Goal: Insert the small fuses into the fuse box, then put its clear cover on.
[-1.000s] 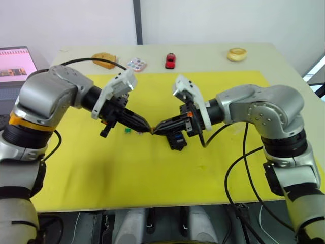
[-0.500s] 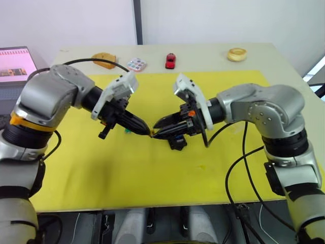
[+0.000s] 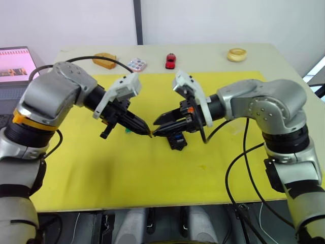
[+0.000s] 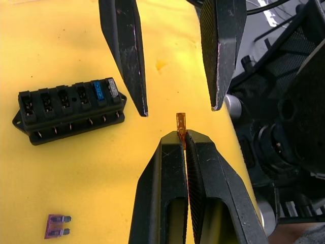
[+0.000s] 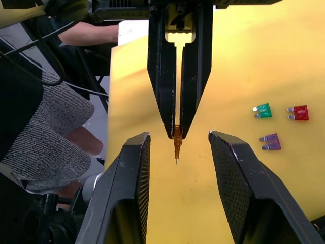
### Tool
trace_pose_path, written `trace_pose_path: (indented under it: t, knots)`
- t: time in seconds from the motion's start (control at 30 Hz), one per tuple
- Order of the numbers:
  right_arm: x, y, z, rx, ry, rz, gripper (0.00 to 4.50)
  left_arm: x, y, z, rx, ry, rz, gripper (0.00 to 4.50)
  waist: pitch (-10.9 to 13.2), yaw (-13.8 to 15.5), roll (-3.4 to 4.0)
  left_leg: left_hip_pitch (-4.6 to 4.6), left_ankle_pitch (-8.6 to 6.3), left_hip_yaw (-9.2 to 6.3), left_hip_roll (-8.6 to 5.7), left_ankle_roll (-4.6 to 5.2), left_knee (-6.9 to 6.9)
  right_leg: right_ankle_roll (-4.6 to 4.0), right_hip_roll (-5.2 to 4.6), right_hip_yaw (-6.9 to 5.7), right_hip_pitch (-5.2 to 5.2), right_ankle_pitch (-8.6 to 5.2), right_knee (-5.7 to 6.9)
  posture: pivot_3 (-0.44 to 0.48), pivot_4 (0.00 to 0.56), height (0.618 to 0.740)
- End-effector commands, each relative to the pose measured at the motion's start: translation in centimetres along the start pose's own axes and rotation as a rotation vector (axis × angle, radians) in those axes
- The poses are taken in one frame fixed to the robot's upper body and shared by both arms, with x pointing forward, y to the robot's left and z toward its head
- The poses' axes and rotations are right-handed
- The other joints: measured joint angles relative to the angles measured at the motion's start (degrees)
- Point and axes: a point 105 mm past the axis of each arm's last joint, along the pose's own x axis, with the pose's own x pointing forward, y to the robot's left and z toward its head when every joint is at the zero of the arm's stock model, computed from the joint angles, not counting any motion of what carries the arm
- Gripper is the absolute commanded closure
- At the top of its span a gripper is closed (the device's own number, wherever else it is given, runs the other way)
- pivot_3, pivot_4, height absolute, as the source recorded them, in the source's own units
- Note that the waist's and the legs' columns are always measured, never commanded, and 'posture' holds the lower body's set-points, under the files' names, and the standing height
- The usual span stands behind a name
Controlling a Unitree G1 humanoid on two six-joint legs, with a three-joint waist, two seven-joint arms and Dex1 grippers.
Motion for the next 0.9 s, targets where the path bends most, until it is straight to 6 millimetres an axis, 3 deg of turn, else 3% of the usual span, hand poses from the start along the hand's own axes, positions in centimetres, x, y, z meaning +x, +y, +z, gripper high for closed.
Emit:
trace_pose_path:
  t: [0.03,0.13,0.23,0.3,0.63,0.73,0.83,0.9]
  knots:
    - [0.2,0.6,0.4,-0.042,-0.002,0.009,2.59,-0.3,-0.5,1.0,0.051,-0.003,0.009,4.50,0.0,0.0,0.00,0.00,0.00,0.00,0.00,0.00,0.00,0.00,0.00,0.00,0.00,0.00,0.00,0.000,0.150,0.740]
    - [0.3,0.5,0.4,-0.043,0.000,0.008,2.59,-0.3,-0.4,1.1,0.051,-0.008,0.010,4.50,0.0,0.0,0.00,0.00,0.00,0.00,0.00,0.01,0.02,0.00,0.00,0.00,0.00,0.00,0.01,0.000,0.150,0.740]
    - [0.4,0.5,0.4,-0.040,-0.003,0.010,3.40,-0.2,-0.5,1.1,0.049,-0.008,0.008,4.50,0.0,0.0,0.00,0.00,-0.01,0.00,0.00,0.01,0.03,0.00,0.01,0.00,0.00,0.00,0.02,0.000,0.150,0.740]
    - [0.5,0.6,0.5,-0.039,-0.006,0.012,4.34,-0.2,-0.6,1.1,0.048,-0.008,0.006,4.50,0.0,0.0,0.00,0.00,-0.01,0.00,0.00,0.01,0.03,0.01,0.01,0.00,0.00,0.00,0.02,0.000,0.150,0.740]
    - [0.6,0.7,0.3,-0.038,-0.006,0.015,4.43,-0.2,-0.5,0.9,0.060,-0.003,0.018,4.50,0.0,0.0,0.00,0.00,-0.01,-0.01,0.00,0.02,0.05,0.01,0.01,0.01,0.01,0.00,0.04,0.000,0.150,0.740]
    - [0.6,0.7,0.2,-0.043,-0.007,0.013,4.50,-0.4,-0.4,0.7,0.063,0.000,0.030,3.48,0.0,0.0,0.00,0.00,-0.01,-0.01,0.00,0.02,0.05,0.01,0.02,0.01,0.01,0.00,0.04,0.000,0.150,0.740]
    - [0.4,0.3,0.0,-0.097,-0.024,-0.011,4.50,-1.1,-0.1,1.2,0.049,-0.045,0.070,2.08,0.0,0.0,0.00,0.00,-0.01,-0.01,0.00,0.02,0.06,0.01,0.02,0.01,0.02,0.00,0.03,0.000,0.150,0.740]
    - [-0.3,-0.4,0.2,-0.197,-0.114,-0.033,4.50,-1.9,-0.2,1.2,0.040,-0.085,0.095,2.08,0.0,0.0,-0.01,0.00,-0.01,-0.01,0.00,0.02,0.07,0.01,0.02,0.01,0.03,-0.01,0.03,0.000,0.150,0.740]
